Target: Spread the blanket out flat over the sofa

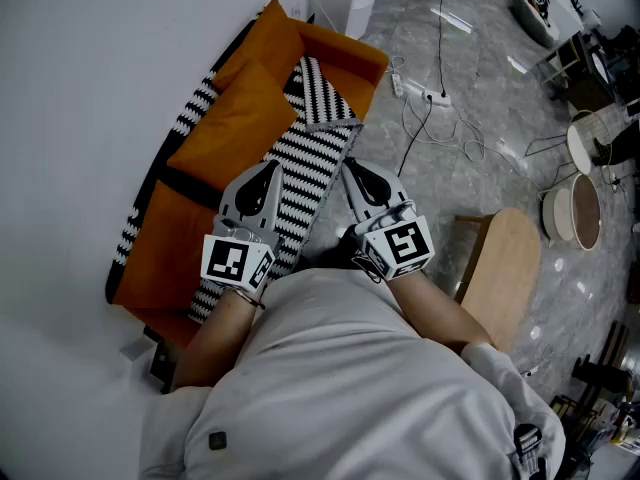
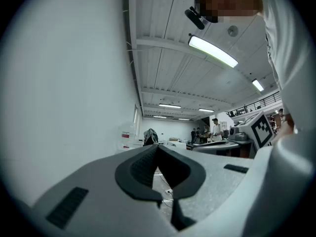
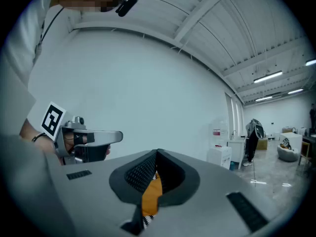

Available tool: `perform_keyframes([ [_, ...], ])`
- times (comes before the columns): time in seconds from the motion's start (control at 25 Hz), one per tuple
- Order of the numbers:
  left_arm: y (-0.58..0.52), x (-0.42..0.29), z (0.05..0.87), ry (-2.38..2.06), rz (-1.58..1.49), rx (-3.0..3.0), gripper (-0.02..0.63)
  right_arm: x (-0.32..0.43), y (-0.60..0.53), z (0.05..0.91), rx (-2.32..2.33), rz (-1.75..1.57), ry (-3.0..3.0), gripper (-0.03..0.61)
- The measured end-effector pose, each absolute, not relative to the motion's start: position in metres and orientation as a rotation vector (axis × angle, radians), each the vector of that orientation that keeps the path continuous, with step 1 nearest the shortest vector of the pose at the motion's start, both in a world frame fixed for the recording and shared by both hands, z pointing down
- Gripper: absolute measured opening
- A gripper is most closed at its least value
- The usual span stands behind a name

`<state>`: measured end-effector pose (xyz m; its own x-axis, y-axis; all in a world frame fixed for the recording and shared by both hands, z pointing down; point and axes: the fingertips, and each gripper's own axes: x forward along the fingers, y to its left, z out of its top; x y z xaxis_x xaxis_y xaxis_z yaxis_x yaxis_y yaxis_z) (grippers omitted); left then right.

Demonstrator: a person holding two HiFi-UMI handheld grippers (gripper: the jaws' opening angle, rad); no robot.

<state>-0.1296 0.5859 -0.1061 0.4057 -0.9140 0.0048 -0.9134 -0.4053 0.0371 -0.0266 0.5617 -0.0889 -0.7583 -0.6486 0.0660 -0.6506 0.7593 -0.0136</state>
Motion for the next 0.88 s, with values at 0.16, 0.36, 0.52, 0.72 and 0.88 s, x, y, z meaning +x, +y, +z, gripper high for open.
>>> perform_keyframes([
  [0.16,0.577,-0.121,-0.102,-1.692,-0.020,2.591,0.009,-0.016,0.554,-0.085,1.073,0.060,-2.892,0.023],
  [0.36,0.557,-0.116,-0.092,-1.702,-0.015,2.541,0.009,0.001,0.536,-0.078,1.089,0.086,-2.888,0.023],
  [0.52,0.533,-0.105,-0.082,-1.691,-0.010,2.515,0.009,0.016,0.514,-0.069,1.075,0.143,-2.897,0.023],
  [0.72,0.494,-0.073,-0.073,-1.640,0.037,2.522,0.009,0.050,0.476,-0.062,1.057,0.175,-2.897,0.023],
  [0.88,0.458,-0.054,-0.065,-1.646,0.051,2.513,0.009,0.075,0.436,-0.054,1.038,0.222,-2.897,0.023],
])
